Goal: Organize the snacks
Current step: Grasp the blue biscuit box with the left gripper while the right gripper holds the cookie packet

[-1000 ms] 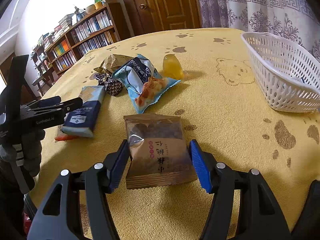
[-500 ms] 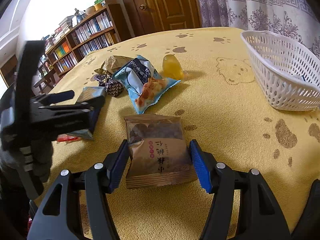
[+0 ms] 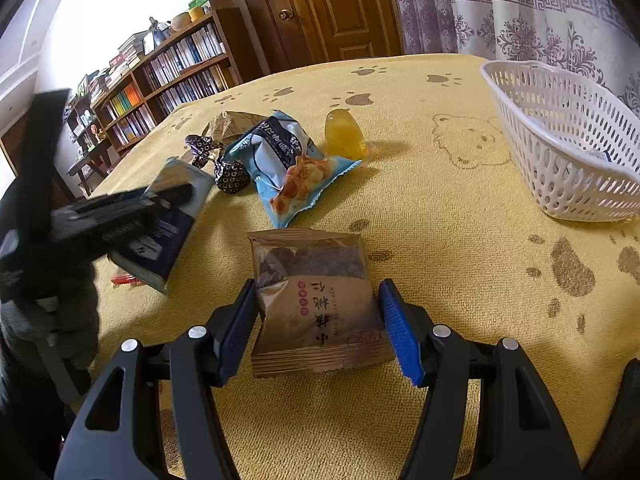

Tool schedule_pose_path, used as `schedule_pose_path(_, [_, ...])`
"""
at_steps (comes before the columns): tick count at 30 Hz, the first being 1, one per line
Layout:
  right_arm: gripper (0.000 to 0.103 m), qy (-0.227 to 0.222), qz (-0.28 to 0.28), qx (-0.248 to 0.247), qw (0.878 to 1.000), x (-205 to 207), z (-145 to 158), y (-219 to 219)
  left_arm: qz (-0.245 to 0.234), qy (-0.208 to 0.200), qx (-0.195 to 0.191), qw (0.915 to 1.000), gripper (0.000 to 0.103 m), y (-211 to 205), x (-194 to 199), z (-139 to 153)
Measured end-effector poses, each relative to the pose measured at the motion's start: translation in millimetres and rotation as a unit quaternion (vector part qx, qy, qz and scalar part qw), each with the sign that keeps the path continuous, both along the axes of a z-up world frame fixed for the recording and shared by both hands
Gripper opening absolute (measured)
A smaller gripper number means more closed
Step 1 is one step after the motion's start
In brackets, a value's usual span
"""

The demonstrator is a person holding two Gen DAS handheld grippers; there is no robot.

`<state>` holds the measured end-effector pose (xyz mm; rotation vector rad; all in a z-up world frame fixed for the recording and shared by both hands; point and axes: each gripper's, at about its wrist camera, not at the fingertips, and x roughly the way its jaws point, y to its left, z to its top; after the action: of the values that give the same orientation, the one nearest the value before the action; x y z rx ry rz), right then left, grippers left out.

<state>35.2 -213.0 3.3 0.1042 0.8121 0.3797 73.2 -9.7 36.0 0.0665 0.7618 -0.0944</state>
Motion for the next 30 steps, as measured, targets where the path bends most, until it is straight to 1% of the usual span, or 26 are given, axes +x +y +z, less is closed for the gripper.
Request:
schedule_pose_path(1, [0.063,0.0,0.0,0.0,1.0,0,0,0,-0.002,-0.001,-0.005,1.0,0.026,1,-2,3])
schedule_pose_path(3, [0.063,0.0,0.0,-0.001,1.0,0,0,0,-0.004,-0.004,-0.011,0.9999,0.026,2,-4,8])
schedule_pose_path(8, [0.063,0.0,0.0,-0.001,1.0,0,0,0,-0.023,0.006,-0.032,0.9992,0.027,1,-11,9])
schedule_pose_path(17, [0.063,0.0,-0.001,0.0,1.0,0,0,-1,-0.03,0.014,-0.012,0.9994,0.028,-21,-10,-6])
schedule_pose_path(19, [0.063,0.0,-0.001,0.0,1.0,0,0,-1,-0.029,0.03,-0.012,0.9991,0.028,-22,-5,-15])
schedule_pose_path(21, [0.063,-0.001,-0.002,0.001,1.0,0,0,-1,-0.024,0.044,-0.013,0.9987,0.025,-21,0,-23])
schedule_pose_path(24, [0.063,-0.001,-0.002,0.002,1.0,1,0,-2,-0.02,0.038,-0.023,0.9988,0.019,-18,-3,-21])
schedule_pose_path(25, [0.063,0.0,-0.002,0.003,1.0,1,1,-2,-0.019,0.034,-0.026,0.9989,0.015,-17,-4,-19])
schedule_pose_path(30, [0.063,-0.001,-0.002,0.003,1.0,1,1,-2,-0.026,0.009,-0.031,0.9991,0.014,-15,-17,0])
